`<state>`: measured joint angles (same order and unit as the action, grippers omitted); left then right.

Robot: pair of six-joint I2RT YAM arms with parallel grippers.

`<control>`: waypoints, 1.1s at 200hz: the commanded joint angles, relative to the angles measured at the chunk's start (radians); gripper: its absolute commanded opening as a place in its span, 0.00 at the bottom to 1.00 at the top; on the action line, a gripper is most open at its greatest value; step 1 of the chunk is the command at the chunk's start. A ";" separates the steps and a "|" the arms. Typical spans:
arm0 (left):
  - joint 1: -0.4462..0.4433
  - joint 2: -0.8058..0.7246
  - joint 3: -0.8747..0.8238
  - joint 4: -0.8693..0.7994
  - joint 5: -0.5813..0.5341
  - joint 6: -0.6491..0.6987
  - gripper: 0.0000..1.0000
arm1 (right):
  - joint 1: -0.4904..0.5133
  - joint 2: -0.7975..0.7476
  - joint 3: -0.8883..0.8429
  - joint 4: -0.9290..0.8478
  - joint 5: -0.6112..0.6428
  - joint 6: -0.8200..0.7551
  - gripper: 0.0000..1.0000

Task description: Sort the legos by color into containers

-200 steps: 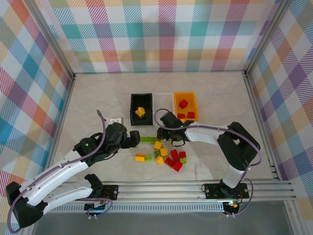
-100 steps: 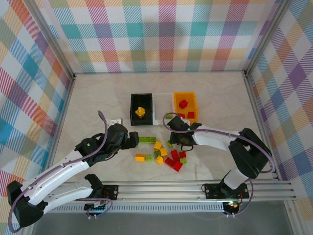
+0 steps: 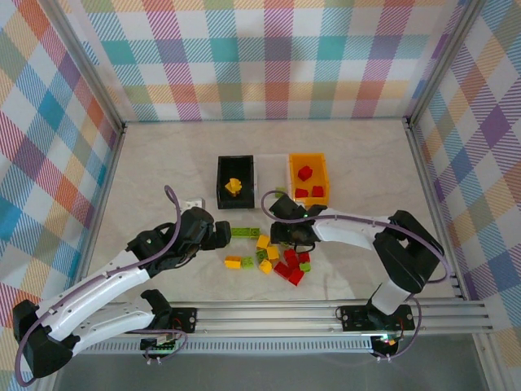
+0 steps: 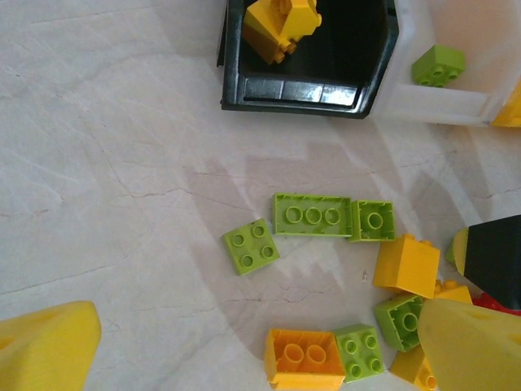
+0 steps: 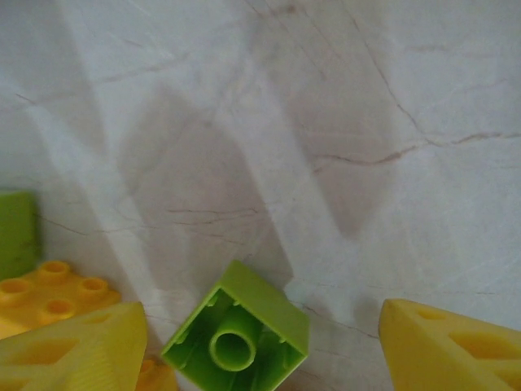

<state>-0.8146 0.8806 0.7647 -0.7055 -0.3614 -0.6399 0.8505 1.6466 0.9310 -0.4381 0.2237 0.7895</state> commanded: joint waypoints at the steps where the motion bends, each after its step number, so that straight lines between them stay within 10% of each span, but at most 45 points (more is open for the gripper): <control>1: 0.005 -0.003 -0.016 -0.010 -0.019 -0.011 1.00 | 0.001 0.018 0.015 -0.047 0.009 0.027 0.71; 100: 0.010 0.015 -0.006 -0.021 -0.013 -0.011 1.00 | -0.003 -0.047 0.041 -0.034 0.072 -0.072 0.34; 220: 0.009 0.071 -0.014 -0.048 0.027 -0.001 1.00 | -0.194 0.273 0.611 -0.055 0.007 -0.274 0.39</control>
<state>-0.8127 0.9432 0.7506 -0.7349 -0.3565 -0.6395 0.6704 1.8381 1.4483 -0.4534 0.2462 0.5571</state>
